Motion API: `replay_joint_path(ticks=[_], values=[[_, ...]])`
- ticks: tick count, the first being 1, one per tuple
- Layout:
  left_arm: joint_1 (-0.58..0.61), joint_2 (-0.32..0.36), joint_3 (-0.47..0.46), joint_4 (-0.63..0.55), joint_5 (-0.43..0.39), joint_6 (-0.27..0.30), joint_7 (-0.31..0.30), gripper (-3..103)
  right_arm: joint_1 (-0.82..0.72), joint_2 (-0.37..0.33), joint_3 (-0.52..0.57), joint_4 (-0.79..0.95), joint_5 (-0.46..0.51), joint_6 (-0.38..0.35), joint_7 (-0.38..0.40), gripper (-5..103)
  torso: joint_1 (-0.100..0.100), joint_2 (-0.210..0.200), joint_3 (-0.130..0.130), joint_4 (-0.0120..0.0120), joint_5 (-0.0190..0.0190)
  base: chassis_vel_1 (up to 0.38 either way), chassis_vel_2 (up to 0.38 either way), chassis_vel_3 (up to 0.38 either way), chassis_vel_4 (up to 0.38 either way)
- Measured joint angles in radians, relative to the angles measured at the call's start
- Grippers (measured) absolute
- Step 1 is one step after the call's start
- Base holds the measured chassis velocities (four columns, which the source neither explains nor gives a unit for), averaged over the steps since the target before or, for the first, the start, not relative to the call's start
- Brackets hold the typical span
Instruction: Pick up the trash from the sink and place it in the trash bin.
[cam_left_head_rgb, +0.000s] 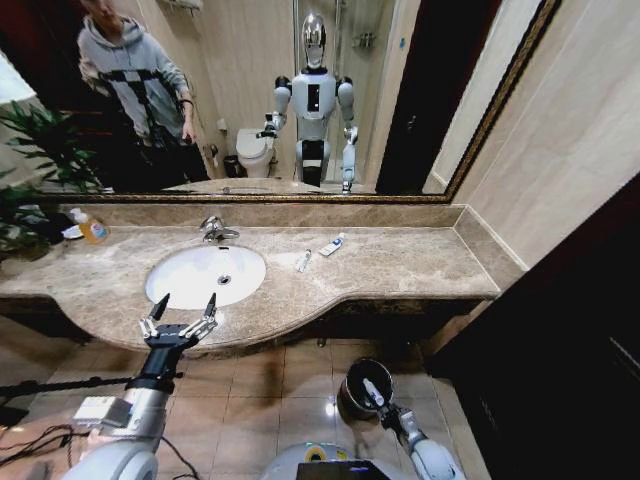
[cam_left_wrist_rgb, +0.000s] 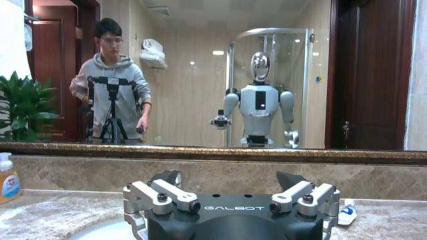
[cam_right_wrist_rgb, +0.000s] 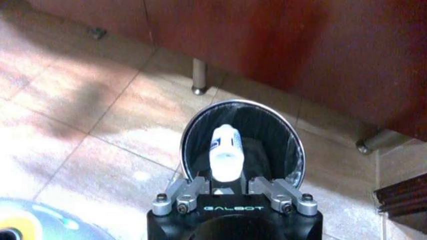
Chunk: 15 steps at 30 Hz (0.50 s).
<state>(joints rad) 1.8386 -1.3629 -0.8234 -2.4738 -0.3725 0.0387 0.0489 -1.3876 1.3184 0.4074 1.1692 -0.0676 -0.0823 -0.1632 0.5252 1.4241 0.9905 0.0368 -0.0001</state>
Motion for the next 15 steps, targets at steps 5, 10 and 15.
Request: replay_joint_path(ticks=[5,10,15], values=[[0.0,0.0,0.0,0.0,0.0,0.0,0.0,100,0.044,0.011,-0.005,-0.075,-0.024,0.012,-0.003,25,0.0,0.0,0.0,0.0,0.0,0.0,0.0,0.0,0.0],[0.0,0.0,0.0,0.0,0.0,0.0,0.0,100,0.093,0.03,-0.004,-0.146,-0.033,0.02,-0.002,25,0.0,0.0,0.0,0.0,0.0,0.0,0.0,0.0,0.0],[0.0,0.0,0.0,0.0,0.0,0.0,0.0,100,0.144,0.047,0.002,-0.205,-0.041,0.031,0.004,22,0.0,0.0,0.0,0.0001,0.0001,0.0,0.0,0.0,0.0]])
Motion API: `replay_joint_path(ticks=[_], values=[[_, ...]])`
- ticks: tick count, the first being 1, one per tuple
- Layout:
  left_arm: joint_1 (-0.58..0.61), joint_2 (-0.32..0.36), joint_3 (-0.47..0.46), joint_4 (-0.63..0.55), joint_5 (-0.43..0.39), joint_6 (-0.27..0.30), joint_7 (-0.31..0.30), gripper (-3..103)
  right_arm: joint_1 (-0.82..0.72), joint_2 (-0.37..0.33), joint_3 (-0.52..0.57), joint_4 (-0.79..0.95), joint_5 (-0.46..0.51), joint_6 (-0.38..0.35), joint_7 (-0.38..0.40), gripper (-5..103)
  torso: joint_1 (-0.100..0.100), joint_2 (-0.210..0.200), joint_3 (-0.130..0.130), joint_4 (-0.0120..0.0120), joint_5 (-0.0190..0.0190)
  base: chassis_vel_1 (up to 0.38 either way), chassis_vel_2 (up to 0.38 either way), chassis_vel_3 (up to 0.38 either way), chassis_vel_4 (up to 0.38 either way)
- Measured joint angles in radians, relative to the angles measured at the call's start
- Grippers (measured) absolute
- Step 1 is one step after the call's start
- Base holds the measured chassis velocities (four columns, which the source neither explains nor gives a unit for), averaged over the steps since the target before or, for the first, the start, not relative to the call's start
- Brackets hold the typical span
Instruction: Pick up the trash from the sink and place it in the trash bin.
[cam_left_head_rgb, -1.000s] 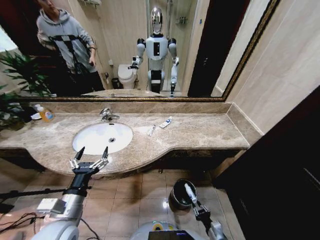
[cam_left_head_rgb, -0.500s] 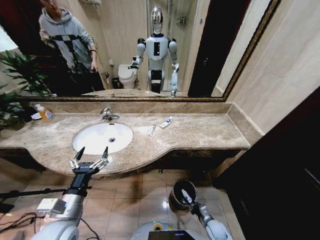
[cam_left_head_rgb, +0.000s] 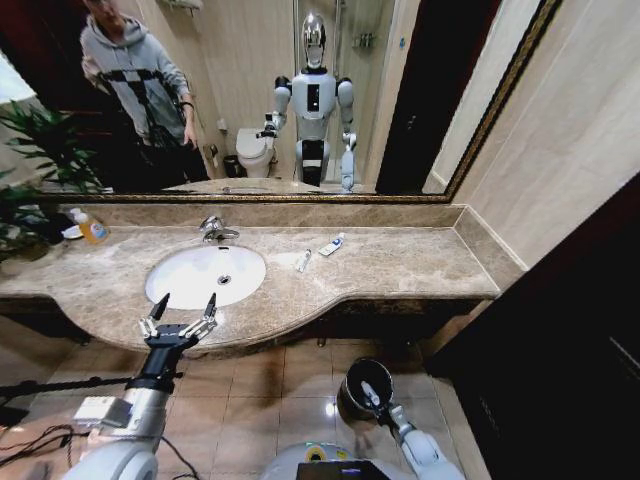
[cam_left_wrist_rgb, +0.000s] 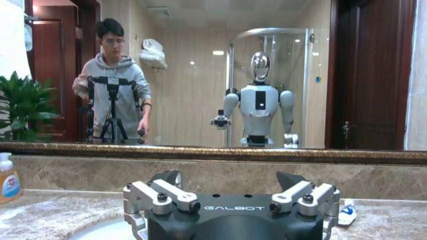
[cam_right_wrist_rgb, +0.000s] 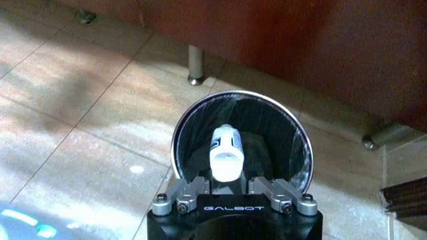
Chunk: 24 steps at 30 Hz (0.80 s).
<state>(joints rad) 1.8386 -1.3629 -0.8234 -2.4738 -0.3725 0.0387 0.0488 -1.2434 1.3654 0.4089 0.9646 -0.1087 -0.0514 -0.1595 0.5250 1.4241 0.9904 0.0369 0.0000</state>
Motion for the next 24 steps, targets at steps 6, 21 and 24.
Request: replay_joint_path(ticks=[6,21,24], values=[[0.0,0.0,0.0,0.0,0.0,0.0,0.0,100,0.018,0.008,0.006,-0.024,-0.003,0.006,0.006,43,0.0,0.0,0.0,0.0,0.0,0.0,0.0,0.0,0.0],[0.0,0.0,0.0,0.0,0.0,0.0,0.0,100,-0.063,-0.004,0.031,0.067,0.029,0.007,0.013,99,0.0,0.0,0.0,-0.0001,0.0,0.0,0.0,0.0,0.0],[0.0,0.0,0.0,0.0,0.0,0.0,0.0,100,-0.077,-0.008,0.037,0.084,0.04,0.007,0.013,100,0.0,0.0,0.0,-0.0001,0.0001,0.0,0.0,0.0,0.0]])
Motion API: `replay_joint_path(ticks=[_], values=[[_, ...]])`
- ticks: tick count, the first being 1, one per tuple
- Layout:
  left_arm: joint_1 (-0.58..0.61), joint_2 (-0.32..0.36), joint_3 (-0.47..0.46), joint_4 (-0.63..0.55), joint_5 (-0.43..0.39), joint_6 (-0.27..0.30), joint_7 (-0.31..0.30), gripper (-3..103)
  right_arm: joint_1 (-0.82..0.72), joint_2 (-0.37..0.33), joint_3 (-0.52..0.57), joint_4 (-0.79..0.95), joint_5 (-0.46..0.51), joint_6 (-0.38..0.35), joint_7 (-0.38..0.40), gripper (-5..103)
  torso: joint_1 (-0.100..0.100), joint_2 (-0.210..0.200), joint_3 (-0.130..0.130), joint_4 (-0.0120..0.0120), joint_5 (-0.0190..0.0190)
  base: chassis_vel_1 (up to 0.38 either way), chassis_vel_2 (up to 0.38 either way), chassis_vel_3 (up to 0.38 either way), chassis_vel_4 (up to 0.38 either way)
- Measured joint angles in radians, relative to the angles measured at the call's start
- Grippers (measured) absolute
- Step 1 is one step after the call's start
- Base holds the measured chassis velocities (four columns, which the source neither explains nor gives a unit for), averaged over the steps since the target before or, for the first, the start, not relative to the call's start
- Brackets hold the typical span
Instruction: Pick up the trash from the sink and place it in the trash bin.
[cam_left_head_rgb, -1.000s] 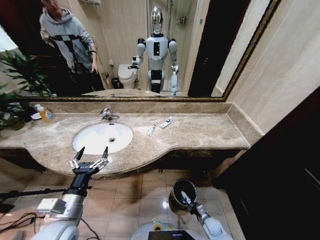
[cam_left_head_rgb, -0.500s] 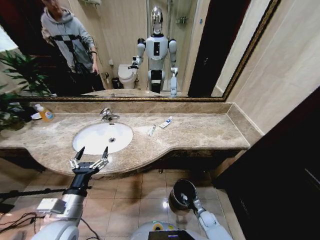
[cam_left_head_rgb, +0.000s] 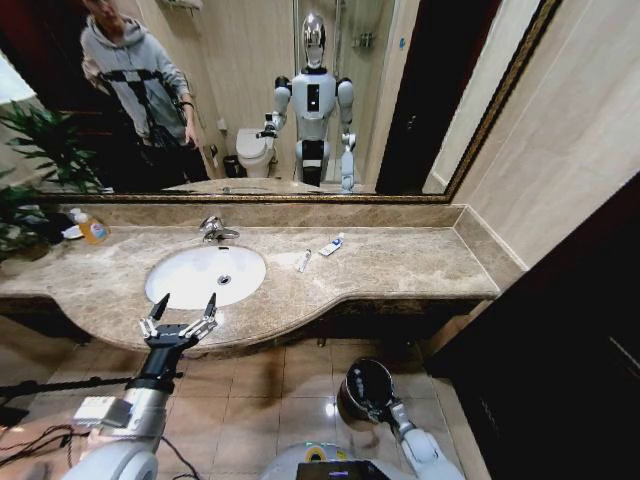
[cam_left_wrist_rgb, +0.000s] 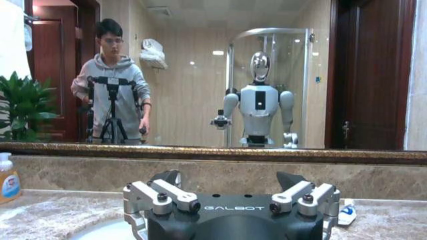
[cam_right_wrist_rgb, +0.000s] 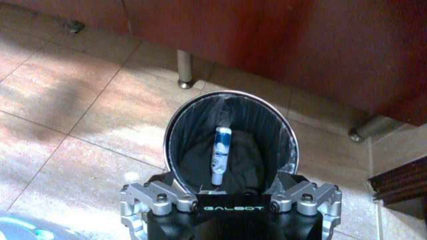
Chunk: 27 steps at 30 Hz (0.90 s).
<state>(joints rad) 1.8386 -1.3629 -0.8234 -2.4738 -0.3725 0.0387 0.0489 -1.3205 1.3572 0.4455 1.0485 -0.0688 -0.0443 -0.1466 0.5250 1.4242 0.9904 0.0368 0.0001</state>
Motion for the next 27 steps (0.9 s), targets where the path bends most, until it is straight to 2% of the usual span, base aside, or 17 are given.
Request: replay_joint_path(ticks=[7,9,13,14,17,21,24,27], values=[[0.0,0.0,0.0,0.0,0.0,0.0,0.0,100,-0.048,-0.012,0.015,0.079,0.043,0.007,0.015,100,0.0,0.0,0.0,0.0,0.0,0.0,0.0,0.0,0.0],[0.0,0.0,0.0,0.0,0.0,0.0,0.0,100,-0.107,-0.01,0.022,0.196,0.105,0.038,0.064,100,0.0,0.0,0.0,0.0001,-0.0002,0.0,0.0,0.0,0.0],[0.0,0.0,0.0,0.0,0.0,0.0,0.0,100,-0.214,0.0,0.042,0.384,0.123,0.113,0.117,100,0.0,0.0,0.0,0.0,-0.0001,0.0,0.0,0.0,0.0],[0.0,0.0,0.0,0.0,0.0,0.0,0.0,100,-0.214,0.0,0.042,0.384,0.123,0.113,0.117,100,0.0,0.0,0.0,0.0,-0.0001,0.0,0.0,0.0,0.0],[0.0,0.0,0.0,0.0,0.0,0.0,0.0,100,-0.332,-0.026,0.043,0.59,0.2,0.089,0.13,100,0.0,0.0,0.0,-0.0001,-0.0007,0.0,0.0,0.0,0.0],[0.0,0.0,0.0,0.0,0.0,0.0,0.0,100,-0.424,-0.032,0.059,0.758,0.238,0.086,0.14,100,0.0,0.0,0.0,-0.0001,-0.0001,0.0,0.0,0.0,0.0],[0.0,0.0,0.0,0.0,0.0,0.0,0.0,100,-0.478,-0.005,0.072,0.895,0.271,0.071,0.16,100,0.0,0.0,0.0,0.0,-0.0006,0.0,0.0,0.0,0.0],[0.0,0.0,0.0,0.0,0.0,0.0,0.0,100,-0.506,0.045,0.067,1.015,0.243,0.068,0.174,100,0.0,0.0,0.0,-0.0001,-0.0003,0.0,0.0,0.0,0.0]])
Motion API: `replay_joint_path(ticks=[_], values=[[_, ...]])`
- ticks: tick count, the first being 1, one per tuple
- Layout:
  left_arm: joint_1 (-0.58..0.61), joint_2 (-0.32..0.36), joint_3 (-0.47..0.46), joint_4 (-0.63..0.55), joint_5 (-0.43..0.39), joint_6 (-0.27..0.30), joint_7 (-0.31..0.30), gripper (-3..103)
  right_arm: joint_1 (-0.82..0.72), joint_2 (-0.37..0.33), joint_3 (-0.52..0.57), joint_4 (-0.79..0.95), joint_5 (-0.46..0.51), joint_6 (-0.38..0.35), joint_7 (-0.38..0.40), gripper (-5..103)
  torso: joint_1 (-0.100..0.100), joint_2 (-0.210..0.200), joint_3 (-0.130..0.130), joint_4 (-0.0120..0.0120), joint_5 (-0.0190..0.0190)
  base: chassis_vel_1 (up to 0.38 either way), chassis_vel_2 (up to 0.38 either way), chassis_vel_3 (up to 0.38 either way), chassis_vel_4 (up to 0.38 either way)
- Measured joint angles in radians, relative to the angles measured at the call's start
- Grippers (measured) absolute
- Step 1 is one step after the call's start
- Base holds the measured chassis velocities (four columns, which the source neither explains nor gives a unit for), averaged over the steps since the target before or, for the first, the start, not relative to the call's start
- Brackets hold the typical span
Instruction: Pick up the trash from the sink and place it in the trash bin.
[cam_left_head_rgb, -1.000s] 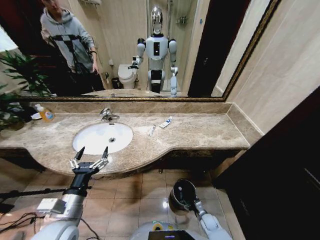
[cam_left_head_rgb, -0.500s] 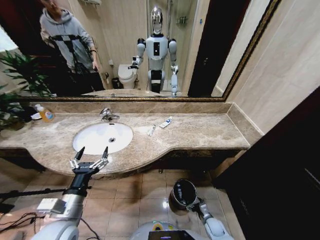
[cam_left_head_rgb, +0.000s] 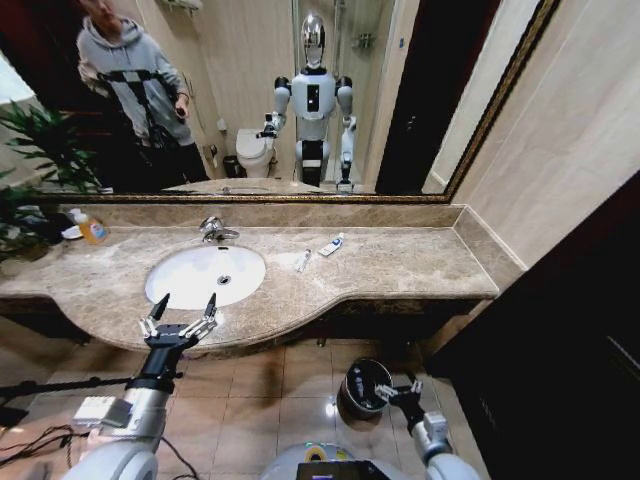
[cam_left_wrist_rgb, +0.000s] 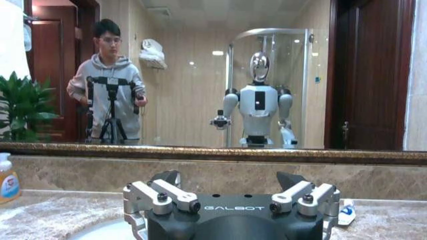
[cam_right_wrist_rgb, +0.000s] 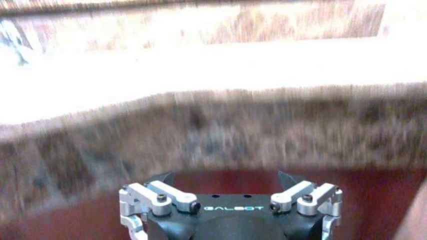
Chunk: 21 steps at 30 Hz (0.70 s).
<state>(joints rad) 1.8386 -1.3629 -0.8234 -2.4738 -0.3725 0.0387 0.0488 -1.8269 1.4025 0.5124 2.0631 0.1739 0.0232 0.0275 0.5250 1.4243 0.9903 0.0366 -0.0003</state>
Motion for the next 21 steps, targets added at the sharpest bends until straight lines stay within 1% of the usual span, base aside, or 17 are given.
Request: replay_joint_path(ticks=[2,3,4,5,6,7,8,10,11,13,14,15,17,18,19,20,21], values=[[0.0,0.0,0.0,0.0,0.0,0.0,0.0,100,-0.004,0.008,-0.01,0.051,-0.03,0.0,0.003,100,0.0,0.0,0.0,0.0001,0.0002,0.0,0.0,0.0,0.0],[0.0,0.0,0.0,0.0,0.0,0.0,0.0,100,-0.004,0.008,-0.01,0.051,-0.03,0.0,0.003,100,0.0,0.0,0.0,0.0001,0.0002,0.0,0.0,0.0,0.0],[0.0,0.0,0.0,0.0,0.0,0.0,0.0,100,-0.003,0.01,-0.023,0.125,-0.053,-0.013,0.004,100,0.0,0.0,0.0,0.0002,0.0002,0.0,0.0,0.0,0.0],[0.0,0.0,0.0,0.0,0.0,0.0,0.0,100,0.001,0.009,-0.029,0.163,-0.056,-0.027,0.005,100,0.0,0.0,0.0,0.0001,0.0002,0.0,0.0,0.0,0.0],[0.0,0.0,0.0,0.0,0.0,0.0,0.0,100,0.005,0.007,-0.034,0.192,-0.056,-0.042,0.005,100,0.0,0.0,0.0,0.0001,0.0001,0.0,0.0,0.0,0.0],[0.0,0.0,0.0,0.0,0.0,0.0,0.0,100,0.005,0.007,-0.034,0.192,-0.056,-0.042,0.005,100,0.0,0.0,0.0,0.0001,0.0001,0.0,0.0,0.0,0.0],[0.0,0.0,0.0,0.0,0.0,0.0,0.0,100,0.024,0.001,-0.048,0.239,-0.056,-0.069,0.006,100,0.0,0.0,0.0,0.0001,0.0001,0.0,0.0,0.0,0.0],[0.0,0.0,0.0,0.0,0.0,0.0,0.0,100,0.073,-0.014,-0.066,0.272,-0.053,-0.109,0.003,100,0.0,0.0,0.0,0.0001,0.0001,0.0,0.0,0.0,0.0],[0.0,0.0,0.0,0.0,0.0,0.0,0.0,100,0.073,-0.014,-0.066,0.272,-0.053,-0.109,0.003,100,0.0,0.0,0.0,0.0001,0.0001,0.0,0.0,0.0,0.0],[0.0,0.0,0.0,0.0,0.0,0.0,0.0,100,0.134,-0.035,-0.082,0.277,-0.028,-0.146,-0.005,100,0.0,0.0,0.0,0.0002,0.0002,0.0,0.0,0.0,0.0],[0.0,0.0,0.0,0.0,0.0,0.0,0.0,100,0.187,-0.057,-0.09,0.269,0.0,-0.172,-0.028,100,0.0,0.0,0.0,0.0002,0.0001,0.0,0.0,0.0,0.0],[0.0,0.0,0.0,0.0,0.0,0.0,0.0,100,0.187,-0.057,-0.09,0.269,0.0,-0.172,-0.028,100,0.0,0.0,0.0,0.0002,0.0001,0.0,0.0,0.0,0.0],[0.0,0.0,0.0,0.0,0.0,0.0,0.0,100,0.272,-0.101,-0.109,0.227,0.032,-0.199,-0.065,100,0.0,0.0,0.0,0.0002,0.0004,0.0,0.0,0.0,0.0],[0.0,0.0,0.0,0.0,0.0,0.0,0.0,100,0.287,-0.11,-0.114,0.218,0.038,-0.204,-0.069,100,0.0,0.0,0.0,0.0002,0.0003,0.0,0.0,0.0,0.0],[0.0,0.0,0.0,0.0,0.0,0.0,0.0,100,0.358,-0.149,-0.142,0.171,0.061,-0.225,-0.084,100,0.0,0.0,0.0,0.0001,0.0002,0.0,0.0,0.0,0.0],[0.0,0.0,0.0,0.0,0.0,0.0,0.0,100,0.358,-0.149,-0.142,0.171,0.061,-0.225,-0.084,100,0.0,0.0,0.0,0.0001,0.0002,0.0,0.0,0.0,0.0],[0.0,0.0,0.0,0.0,0.0,0.0,0.0,100,0.398,-0.167,-0.156,0.148,0.067,-0.247,-0.1,100,0.0,0.0,0.0,0.0002,0.0005,0.0,0.0,0.0,0.0]])
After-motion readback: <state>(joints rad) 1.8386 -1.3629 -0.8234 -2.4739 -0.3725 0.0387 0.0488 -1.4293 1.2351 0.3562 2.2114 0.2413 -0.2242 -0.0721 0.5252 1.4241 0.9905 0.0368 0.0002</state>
